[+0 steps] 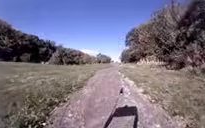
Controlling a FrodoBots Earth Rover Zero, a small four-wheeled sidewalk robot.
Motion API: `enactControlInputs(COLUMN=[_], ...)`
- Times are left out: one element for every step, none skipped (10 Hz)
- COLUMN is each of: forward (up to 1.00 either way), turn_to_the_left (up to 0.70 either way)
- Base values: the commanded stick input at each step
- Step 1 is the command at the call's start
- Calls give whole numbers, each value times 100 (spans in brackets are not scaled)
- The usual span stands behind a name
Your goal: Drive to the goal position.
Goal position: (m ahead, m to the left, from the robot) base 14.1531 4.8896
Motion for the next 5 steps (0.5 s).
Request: enactControlInputs(forward=[100, 100, 100, 100, 100], turn_to_the_left=[1, 1, 1, 1, 1])
